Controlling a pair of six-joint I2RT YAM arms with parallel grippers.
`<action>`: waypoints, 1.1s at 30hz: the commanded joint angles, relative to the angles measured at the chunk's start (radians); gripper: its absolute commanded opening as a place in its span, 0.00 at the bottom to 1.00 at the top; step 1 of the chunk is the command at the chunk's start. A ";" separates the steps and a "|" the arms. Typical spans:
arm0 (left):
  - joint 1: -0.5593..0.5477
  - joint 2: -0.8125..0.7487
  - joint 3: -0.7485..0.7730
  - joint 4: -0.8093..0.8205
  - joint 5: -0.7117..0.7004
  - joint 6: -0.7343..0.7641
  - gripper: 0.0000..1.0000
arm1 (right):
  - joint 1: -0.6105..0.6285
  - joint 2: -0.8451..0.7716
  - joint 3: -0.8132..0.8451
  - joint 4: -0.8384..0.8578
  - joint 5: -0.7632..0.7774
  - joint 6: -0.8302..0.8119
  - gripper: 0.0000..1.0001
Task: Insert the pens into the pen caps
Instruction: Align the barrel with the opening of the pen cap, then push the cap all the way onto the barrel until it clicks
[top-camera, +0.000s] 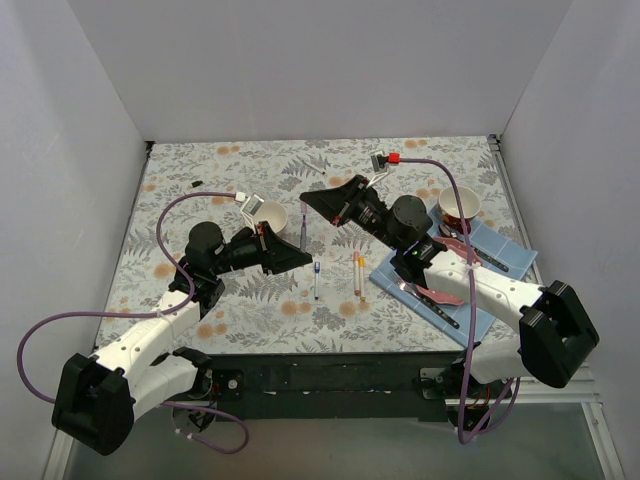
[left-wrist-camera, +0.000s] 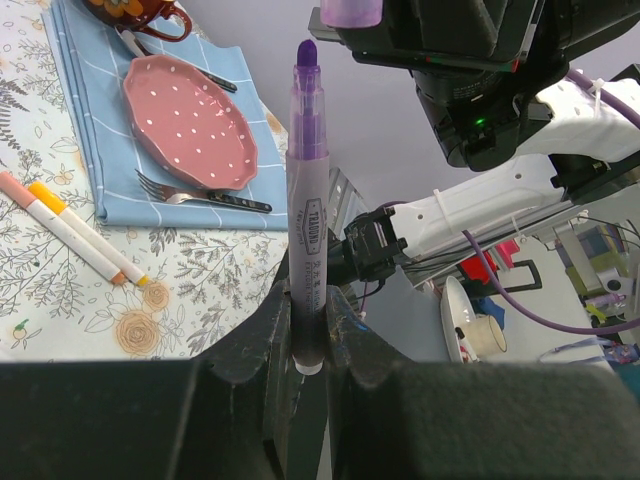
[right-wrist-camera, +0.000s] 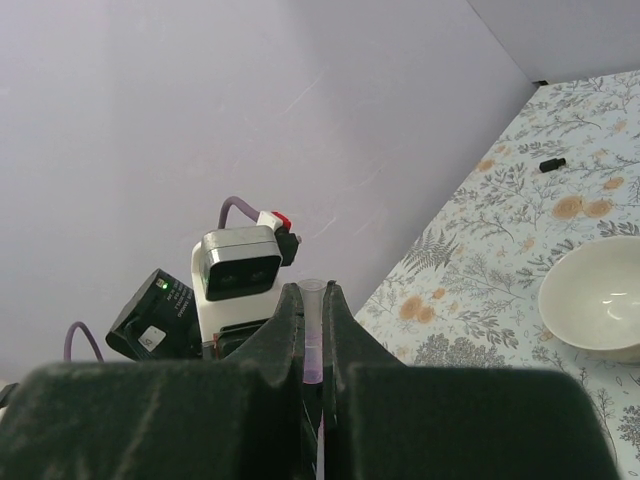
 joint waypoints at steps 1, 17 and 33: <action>-0.002 -0.017 -0.003 0.012 0.003 0.016 0.00 | 0.004 0.003 -0.013 0.037 -0.001 -0.013 0.01; -0.002 -0.031 -0.007 0.004 -0.018 0.022 0.00 | 0.020 -0.009 -0.057 0.055 -0.031 -0.004 0.01; -0.001 0.043 0.118 -0.042 -0.153 0.051 0.00 | 0.233 -0.060 -0.249 -0.057 0.089 -0.042 0.01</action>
